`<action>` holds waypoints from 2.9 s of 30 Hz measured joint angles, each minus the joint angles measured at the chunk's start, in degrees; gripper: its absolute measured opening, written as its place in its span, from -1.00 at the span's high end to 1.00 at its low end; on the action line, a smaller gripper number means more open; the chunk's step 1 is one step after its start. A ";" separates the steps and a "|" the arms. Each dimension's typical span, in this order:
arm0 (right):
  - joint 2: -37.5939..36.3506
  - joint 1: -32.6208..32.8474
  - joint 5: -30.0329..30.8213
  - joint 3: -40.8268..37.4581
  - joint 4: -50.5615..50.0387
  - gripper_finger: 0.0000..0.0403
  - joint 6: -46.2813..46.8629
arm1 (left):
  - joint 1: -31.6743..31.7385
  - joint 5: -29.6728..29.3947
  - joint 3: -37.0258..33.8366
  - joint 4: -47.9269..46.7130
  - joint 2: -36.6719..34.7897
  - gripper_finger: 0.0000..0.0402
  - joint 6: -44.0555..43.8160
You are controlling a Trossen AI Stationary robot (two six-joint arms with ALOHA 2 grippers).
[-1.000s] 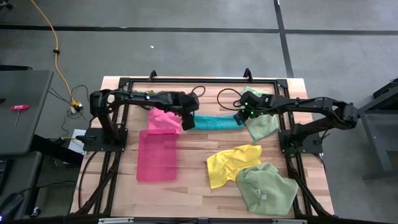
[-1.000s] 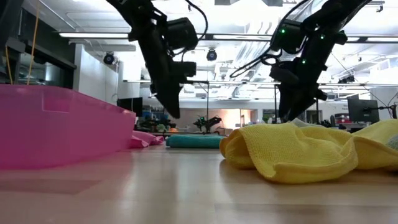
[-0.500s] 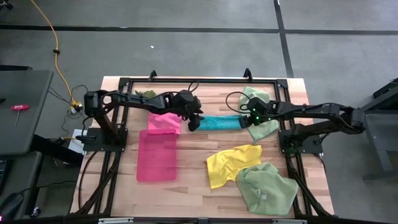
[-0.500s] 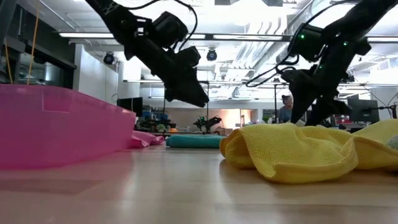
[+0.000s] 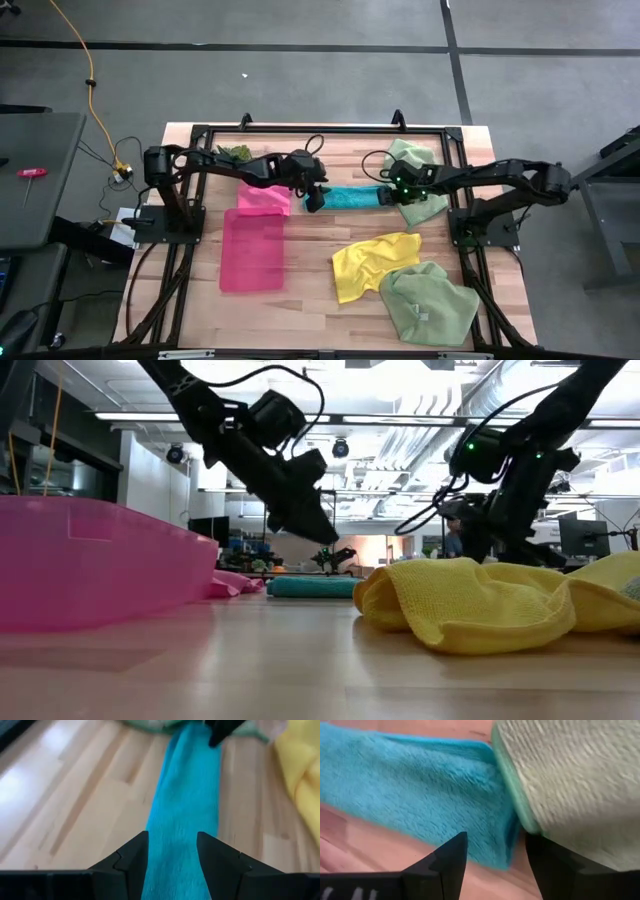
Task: Fold microfiber towels
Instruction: Fold the blue microfiber towel
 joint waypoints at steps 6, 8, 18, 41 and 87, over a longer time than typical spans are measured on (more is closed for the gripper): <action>1.82 0.09 -2.02 0.05 3.61 0.03 5.09 | -1.18 -1.49 0.05 0.53 3.43 0.21 0.90; 2.19 0.70 -1.88 0.17 3.59 0.03 6.18 | -1.50 -1.48 0.07 -0.06 4.38 0.21 0.87; 2.32 8.42 5.74 0.16 3.84 0.09 14.79 | -4.49 -1.62 0.12 -2.22 8.10 0.21 1.69; -5.28 17.22 10.25 1.17 -9.87 0.99 13.40 | -5.73 -5.34 -0.01 -5.64 -1.19 0.21 6.95; -9.03 18.38 10.77 11.23 -8.15 1.00 7.69 | -11.60 -6.12 0.09 -2.74 7.95 1.00 0.76</action>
